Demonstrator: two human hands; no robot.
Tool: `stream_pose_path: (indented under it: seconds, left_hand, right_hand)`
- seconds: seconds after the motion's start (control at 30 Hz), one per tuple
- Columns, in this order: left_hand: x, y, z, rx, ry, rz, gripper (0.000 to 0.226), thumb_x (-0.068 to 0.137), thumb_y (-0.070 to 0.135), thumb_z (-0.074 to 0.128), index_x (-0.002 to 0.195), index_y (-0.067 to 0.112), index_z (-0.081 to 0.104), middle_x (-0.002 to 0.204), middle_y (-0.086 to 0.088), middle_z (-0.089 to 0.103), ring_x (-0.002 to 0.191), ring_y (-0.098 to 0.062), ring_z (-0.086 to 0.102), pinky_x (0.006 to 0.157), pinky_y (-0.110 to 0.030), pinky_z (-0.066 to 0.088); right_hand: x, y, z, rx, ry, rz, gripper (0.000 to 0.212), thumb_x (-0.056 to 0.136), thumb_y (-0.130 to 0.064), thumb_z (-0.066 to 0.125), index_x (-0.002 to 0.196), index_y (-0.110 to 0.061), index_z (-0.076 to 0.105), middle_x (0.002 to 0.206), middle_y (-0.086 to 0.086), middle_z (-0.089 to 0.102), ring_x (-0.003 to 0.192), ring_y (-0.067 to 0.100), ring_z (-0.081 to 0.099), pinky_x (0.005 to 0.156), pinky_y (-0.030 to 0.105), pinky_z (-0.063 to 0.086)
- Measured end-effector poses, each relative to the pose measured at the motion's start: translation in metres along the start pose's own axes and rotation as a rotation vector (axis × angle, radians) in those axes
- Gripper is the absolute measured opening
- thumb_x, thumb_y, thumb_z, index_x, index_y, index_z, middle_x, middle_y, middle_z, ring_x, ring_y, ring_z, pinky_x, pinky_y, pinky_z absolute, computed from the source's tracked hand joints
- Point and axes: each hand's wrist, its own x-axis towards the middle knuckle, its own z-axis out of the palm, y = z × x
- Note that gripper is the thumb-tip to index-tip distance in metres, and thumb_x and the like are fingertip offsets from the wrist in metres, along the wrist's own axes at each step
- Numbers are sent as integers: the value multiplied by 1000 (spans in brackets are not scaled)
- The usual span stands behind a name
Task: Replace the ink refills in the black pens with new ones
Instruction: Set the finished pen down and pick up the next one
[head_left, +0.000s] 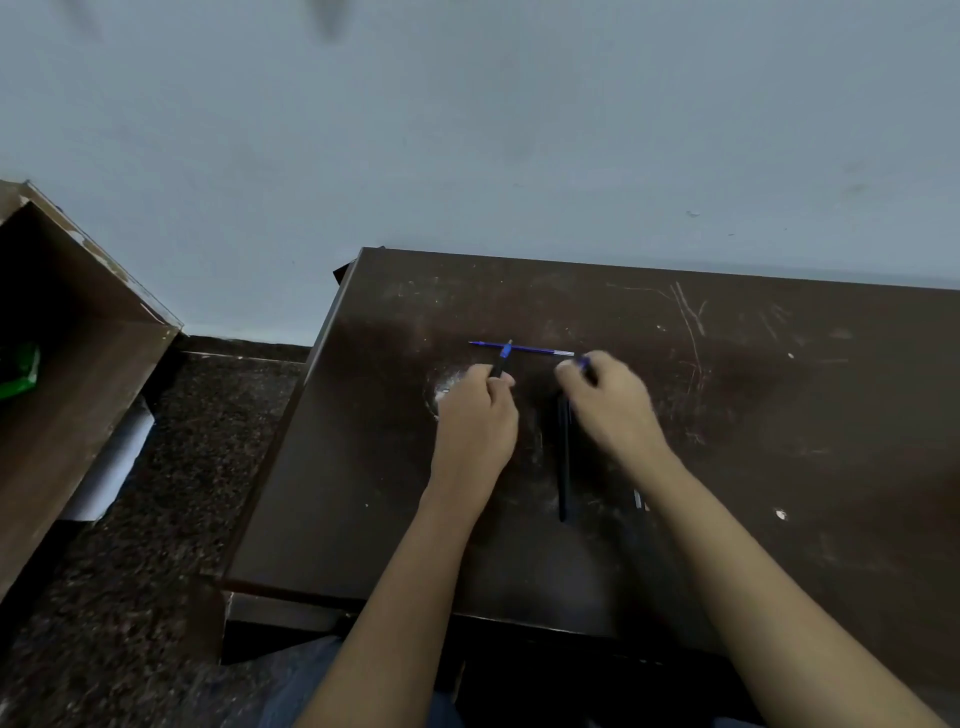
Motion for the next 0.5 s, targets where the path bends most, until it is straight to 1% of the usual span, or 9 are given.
stream_pose_path:
  seconds: [0.03,0.1,0.17,0.23,0.27,0.33,0.4,0.43,0.5]
  left_hand:
    - [1,0,-1,-18,33,3,28,98,13,36,105,10,63,83,5,59,63,-2,50,55,0,38]
    - [1,0,-4,-26,72,19,27,100,16,37,112,12,61,92,1,62,70,-3,53,56,-4,39]
    - [1,-3,-3,-14,86,25,27,99,24,39,116,17,59,95,-1,66,81,-7,59,60,-10,38]
    - [1,-7,-1,-8,89,11,28,99,29,40,116,19,60,93,-2,68,89,-13,62,64,-18,39]
    - [1,-7,0,-5,85,-4,29,98,29,39,114,19,62,92,-2,69,88,-13,62,63,-17,38]
    - [2,-9,1,17,62,-32,29,97,26,39,107,18,65,95,-2,69,85,-10,60,60,-14,35]
    - [2,-9,1,48,35,-43,29,97,24,39,105,18,66,98,-2,69,78,-6,57,58,-13,32]
    - [2,-9,1,62,27,-43,29,97,24,39,106,18,66,100,-2,69,77,-4,56,57,-13,32]
    - [3,-11,2,81,22,-27,28,97,26,41,108,18,66,103,-1,68,82,-7,60,61,-15,35]
  right_hand:
    - [-5,-2,5,-121,-105,-44,27,92,-37,53,83,-12,60,74,-2,57,74,17,55,64,32,41]
    - [-14,-4,20,-321,-284,-69,31,85,-45,61,77,-15,61,74,1,62,74,20,62,64,34,49]
    - [-20,-3,34,-540,-341,-96,37,80,-52,63,71,-18,55,77,3,62,74,23,62,68,38,54]
    - [-21,1,40,-650,-348,-124,42,79,-56,63,67,-19,48,76,2,57,72,22,59,68,37,53]
    - [-23,1,40,-680,-344,-141,43,80,-57,63,69,-18,48,76,1,56,72,22,59,66,35,51]
    - [-27,0,39,-734,-341,-184,43,81,-57,61,80,-16,54,79,2,55,78,23,62,65,33,46]
    - [-27,-1,38,-756,-332,-203,46,80,-59,61,89,-14,59,87,4,61,85,25,64,66,33,46]
    - [-26,0,36,-739,-331,-190,47,80,-59,62,90,-13,59,91,5,63,87,26,64,68,34,47]
    - [-20,2,32,-615,-295,-146,45,81,-57,61,90,-13,62,91,7,66,87,28,64,71,37,52]
